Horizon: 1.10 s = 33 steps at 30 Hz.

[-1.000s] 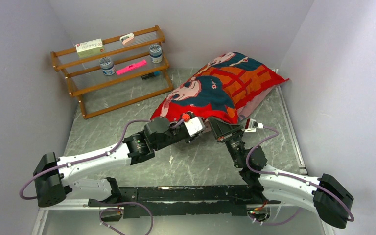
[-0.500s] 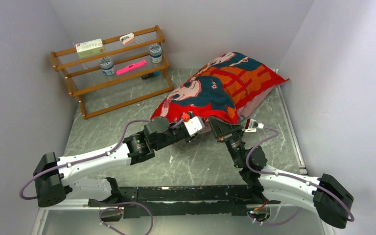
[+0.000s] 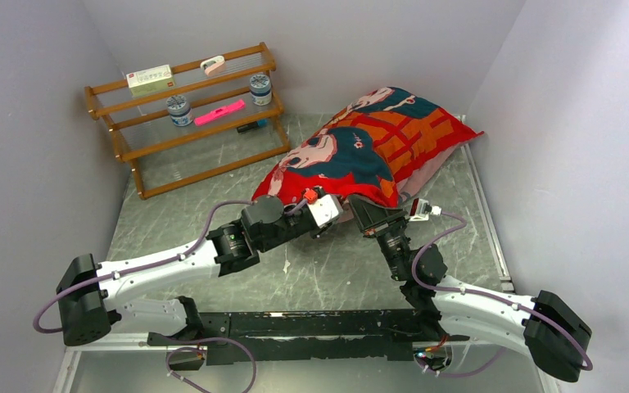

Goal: Put the pillow into the pillowcase

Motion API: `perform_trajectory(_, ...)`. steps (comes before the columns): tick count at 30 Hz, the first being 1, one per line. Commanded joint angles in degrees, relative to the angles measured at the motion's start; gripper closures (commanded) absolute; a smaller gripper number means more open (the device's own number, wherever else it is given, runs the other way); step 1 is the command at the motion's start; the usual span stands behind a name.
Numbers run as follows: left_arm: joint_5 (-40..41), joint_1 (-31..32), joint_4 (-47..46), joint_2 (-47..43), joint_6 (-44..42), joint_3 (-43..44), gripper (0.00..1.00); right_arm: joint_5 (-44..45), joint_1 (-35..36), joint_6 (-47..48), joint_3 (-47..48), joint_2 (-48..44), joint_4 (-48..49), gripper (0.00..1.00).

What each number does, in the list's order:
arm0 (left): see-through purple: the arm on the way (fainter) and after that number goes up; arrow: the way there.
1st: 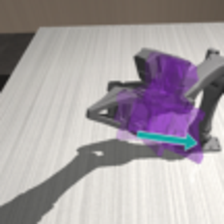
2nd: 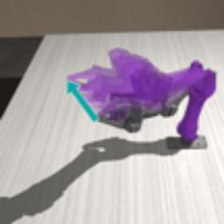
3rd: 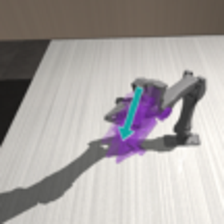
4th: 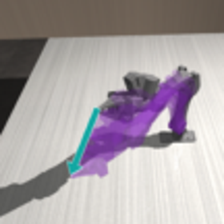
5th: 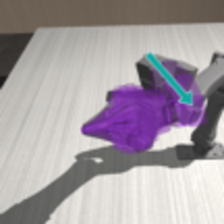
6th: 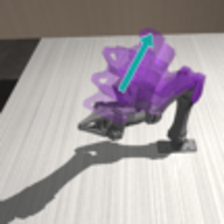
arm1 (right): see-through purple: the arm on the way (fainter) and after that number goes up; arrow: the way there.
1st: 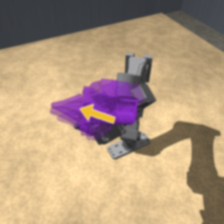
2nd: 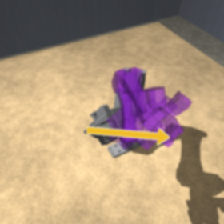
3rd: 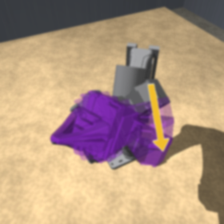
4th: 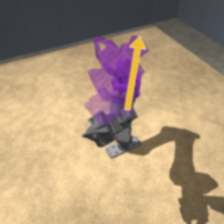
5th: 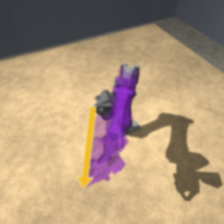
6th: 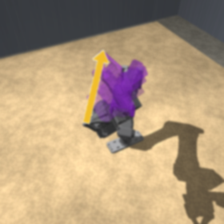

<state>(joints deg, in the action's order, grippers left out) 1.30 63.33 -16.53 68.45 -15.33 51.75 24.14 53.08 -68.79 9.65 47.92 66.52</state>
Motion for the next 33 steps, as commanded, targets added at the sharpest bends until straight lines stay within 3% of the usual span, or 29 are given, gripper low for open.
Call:
perform_trajectory(1,0.6,0.7,-3.3,0.7,-0.5,0.3,0.61,-0.1,0.4,-1.2,1.8,-1.4,8.8,1.00)
perform_trajectory(10,1.3,1.0,-3.3,0.4,-1.2,-0.5,0.69,0.0,0.4,-1.3,1.4,-1.8,9.0,1.00)
perform_trajectory(21,1.3,1.5,-4.9,0.6,-1.6,-1.0,0.86,0.1,0.4,-1.8,0.8,-1.2,10.1,1.00)
perform_trajectory(24,1.3,1.6,-5.8,0.5,-1.4,-1.2,0.95,-0.1,0.3,-2.0,0.8,-0.9,10.3,1.00)
perform_trajectory(33,2.0,1.8,-5.6,0.1,-1.0,-0.6,0.95,-0.6,0.4,-2.8,-0.1,-0.1,11.1,1.00)
